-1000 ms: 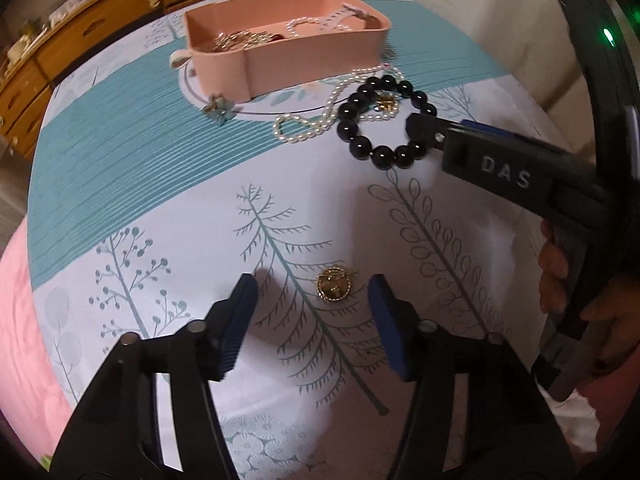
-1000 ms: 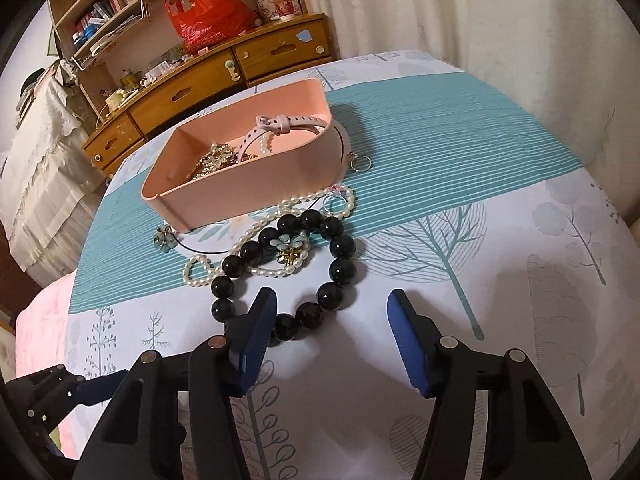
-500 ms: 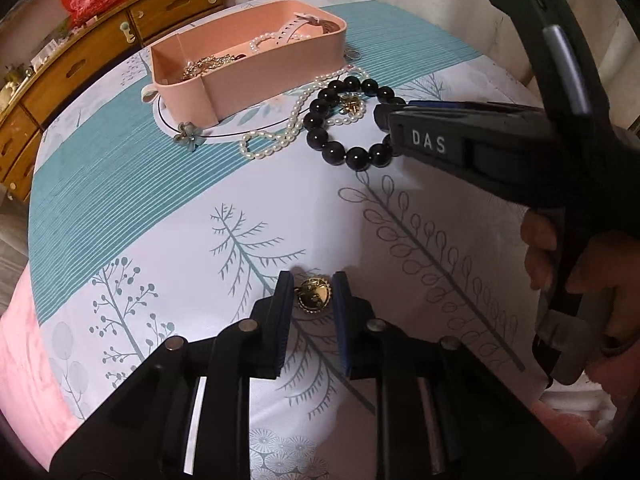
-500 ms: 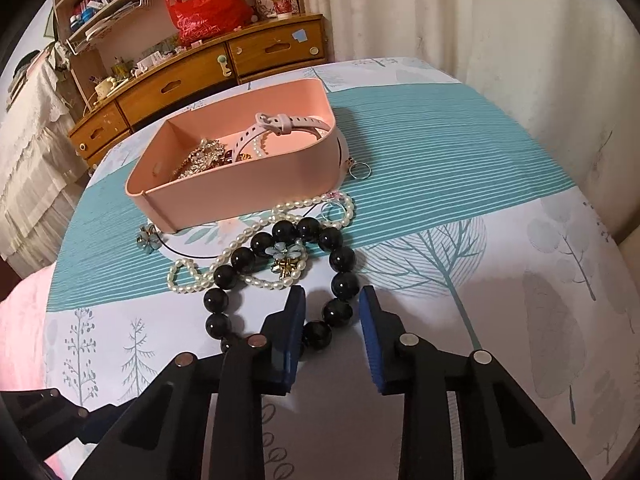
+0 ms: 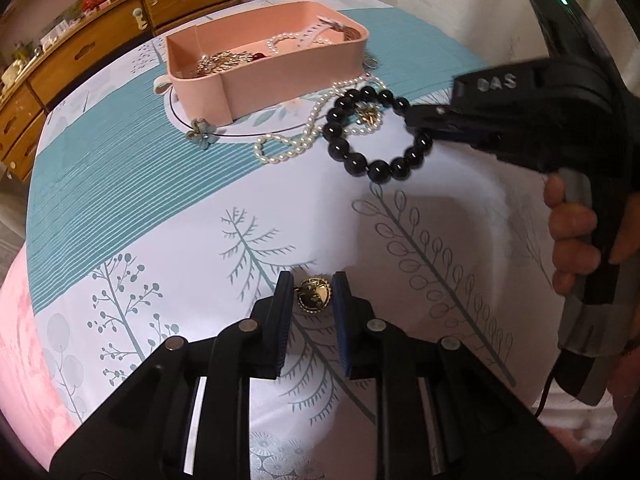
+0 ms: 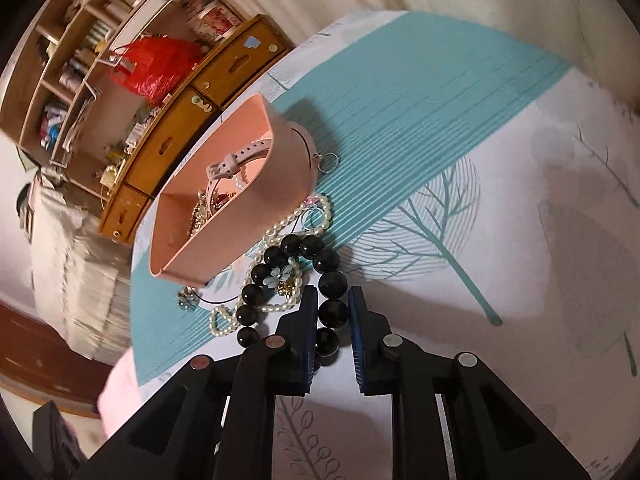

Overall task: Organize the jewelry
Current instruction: 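Carry the pendant and bead bracelet into the pink box and release both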

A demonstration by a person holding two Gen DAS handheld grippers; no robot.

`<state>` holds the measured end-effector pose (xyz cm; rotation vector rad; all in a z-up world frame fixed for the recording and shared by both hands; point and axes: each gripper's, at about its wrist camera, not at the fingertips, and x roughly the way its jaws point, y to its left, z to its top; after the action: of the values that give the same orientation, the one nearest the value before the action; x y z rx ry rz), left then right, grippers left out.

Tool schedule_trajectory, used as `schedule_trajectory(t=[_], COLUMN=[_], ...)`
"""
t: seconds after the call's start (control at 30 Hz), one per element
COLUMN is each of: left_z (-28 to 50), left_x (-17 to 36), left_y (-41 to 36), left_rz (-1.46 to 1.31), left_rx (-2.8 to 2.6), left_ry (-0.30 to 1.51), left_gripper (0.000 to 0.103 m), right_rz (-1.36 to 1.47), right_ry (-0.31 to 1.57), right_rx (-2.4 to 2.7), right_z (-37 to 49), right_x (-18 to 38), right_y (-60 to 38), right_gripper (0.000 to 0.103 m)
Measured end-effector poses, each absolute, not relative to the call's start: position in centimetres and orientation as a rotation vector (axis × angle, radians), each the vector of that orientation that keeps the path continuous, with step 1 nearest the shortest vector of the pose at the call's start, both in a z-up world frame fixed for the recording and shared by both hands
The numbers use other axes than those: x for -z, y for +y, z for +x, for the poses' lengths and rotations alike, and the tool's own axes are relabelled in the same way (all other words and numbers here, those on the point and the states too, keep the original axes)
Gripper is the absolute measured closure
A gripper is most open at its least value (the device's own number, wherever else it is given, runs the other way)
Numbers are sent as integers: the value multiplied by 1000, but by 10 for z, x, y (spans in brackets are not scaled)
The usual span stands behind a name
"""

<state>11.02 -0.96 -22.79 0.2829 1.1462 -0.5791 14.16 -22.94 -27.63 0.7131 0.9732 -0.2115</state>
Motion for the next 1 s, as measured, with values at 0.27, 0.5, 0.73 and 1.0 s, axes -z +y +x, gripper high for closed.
schedule_trajectory(t=[0.27, 0.5, 0.73, 1.0], left_z=[130, 147, 164, 193], left_x=[212, 189, 161, 135], left_y=[-5, -8, -7, -10], left_rz=[205, 185, 134, 43], left_rx=[529, 486, 436, 407], left_ry=[1124, 1071, 1008, 904], left_gripper=[86, 86, 86, 86], right_rz=[800, 839, 784, 687], right_ry=[954, 851, 810, 751], right_rx=[163, 28, -96, -182], right_z=[148, 154, 168, 183], right_x=[274, 245, 200, 147], right_y=[-243, -252, -240, -234], right_gripper=[88, 88, 88, 88])
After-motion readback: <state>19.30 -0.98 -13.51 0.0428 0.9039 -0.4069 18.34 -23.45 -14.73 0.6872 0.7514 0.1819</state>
